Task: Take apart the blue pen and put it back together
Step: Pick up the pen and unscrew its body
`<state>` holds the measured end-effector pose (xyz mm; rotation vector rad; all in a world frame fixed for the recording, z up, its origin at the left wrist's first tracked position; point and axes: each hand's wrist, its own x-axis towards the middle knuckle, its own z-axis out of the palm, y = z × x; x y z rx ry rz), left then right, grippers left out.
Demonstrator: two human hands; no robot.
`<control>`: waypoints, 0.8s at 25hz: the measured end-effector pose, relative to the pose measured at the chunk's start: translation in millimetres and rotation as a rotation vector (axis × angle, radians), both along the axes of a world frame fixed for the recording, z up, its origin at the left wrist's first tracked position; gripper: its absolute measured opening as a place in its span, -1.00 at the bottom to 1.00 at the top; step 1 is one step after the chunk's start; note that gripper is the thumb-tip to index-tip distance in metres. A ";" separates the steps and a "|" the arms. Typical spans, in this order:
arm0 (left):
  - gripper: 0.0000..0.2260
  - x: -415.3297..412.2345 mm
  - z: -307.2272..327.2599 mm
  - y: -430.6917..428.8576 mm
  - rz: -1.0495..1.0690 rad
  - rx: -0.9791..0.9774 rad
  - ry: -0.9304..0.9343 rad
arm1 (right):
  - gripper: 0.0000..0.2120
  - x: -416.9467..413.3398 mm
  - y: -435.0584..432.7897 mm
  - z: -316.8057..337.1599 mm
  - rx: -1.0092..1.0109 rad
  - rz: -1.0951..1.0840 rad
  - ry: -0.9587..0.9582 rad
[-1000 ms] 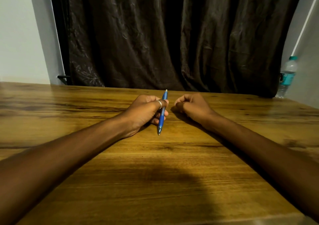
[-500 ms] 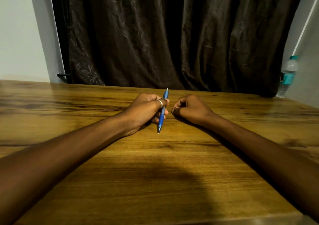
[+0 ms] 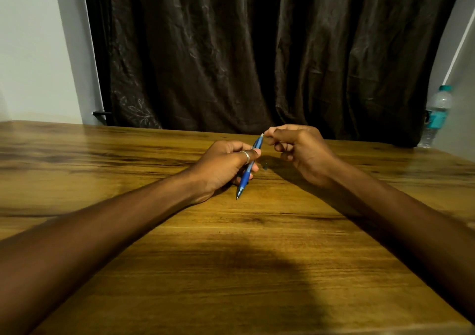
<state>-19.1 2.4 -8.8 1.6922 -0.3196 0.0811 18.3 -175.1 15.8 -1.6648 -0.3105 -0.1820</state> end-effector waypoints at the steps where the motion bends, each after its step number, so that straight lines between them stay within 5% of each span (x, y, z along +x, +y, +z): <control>1: -0.85 0.7 -0.3 0.5 -0.002 0.003 -0.004 | -0.85 -0.3 1.4 -0.8 -0.014 0.012 -0.003; 20: -0.82 -0.4 -0.4 0.7 0.010 0.061 -0.015 | -0.87 0.7 4.3 -6.5 -0.007 0.135 0.020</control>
